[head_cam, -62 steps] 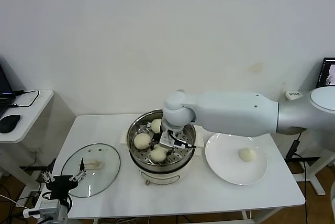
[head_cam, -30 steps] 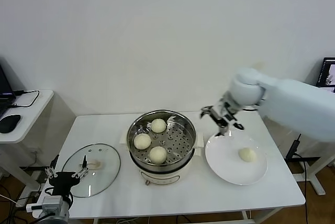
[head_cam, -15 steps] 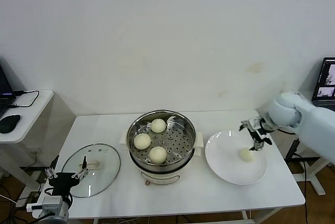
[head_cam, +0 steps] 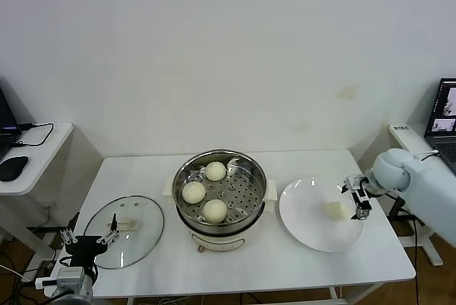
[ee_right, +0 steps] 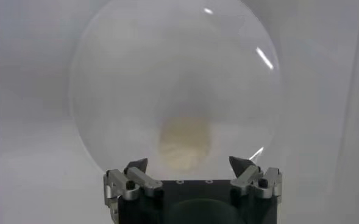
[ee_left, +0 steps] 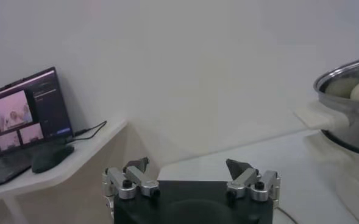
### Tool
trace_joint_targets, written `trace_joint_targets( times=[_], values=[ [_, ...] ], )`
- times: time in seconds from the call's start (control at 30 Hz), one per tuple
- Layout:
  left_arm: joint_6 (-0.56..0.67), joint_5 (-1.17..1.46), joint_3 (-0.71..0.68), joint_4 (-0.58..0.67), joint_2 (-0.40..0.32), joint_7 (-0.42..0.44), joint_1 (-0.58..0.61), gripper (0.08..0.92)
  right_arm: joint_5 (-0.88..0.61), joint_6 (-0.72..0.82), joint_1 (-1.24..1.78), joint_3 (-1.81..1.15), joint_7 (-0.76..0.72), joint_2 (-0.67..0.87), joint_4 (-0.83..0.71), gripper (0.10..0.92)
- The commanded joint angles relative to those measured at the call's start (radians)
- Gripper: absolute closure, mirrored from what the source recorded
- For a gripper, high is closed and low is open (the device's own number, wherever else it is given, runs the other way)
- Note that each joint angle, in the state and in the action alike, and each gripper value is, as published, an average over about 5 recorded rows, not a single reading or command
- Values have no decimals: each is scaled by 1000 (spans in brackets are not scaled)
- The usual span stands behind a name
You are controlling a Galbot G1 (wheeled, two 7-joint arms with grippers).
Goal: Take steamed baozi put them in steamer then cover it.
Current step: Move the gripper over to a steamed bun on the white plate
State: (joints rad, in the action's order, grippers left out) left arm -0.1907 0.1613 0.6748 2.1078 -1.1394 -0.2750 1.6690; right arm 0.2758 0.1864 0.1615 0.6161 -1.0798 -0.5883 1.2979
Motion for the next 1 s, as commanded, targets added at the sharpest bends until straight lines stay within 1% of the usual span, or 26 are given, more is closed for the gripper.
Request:
trace_joint_targets(
  times=[0.03, 0.27, 0.53, 0.83, 1.0],
  values=[
    [0, 0, 0, -2, -1, 0, -1, 177, 36, 4, 81, -69, 16, -52, -72, 208],
    [0, 0, 0, -5, -2, 0, -3, 177, 44, 9, 81, -74, 23, -69, -85, 257],
    [0, 0, -2, -7, -4, 0, -4, 177, 53, 11, 84, -79, 30, -87, -100, 296],
    [1, 0, -1, -7, -5, 0, -5, 177, 47, 13, 63, -78, 27, -72, -85, 382],
    [1, 1, 1, -5, -4, 0, -5, 177, 16, 21, 13, -42, 18, -40, -47, 426]
  ],
)
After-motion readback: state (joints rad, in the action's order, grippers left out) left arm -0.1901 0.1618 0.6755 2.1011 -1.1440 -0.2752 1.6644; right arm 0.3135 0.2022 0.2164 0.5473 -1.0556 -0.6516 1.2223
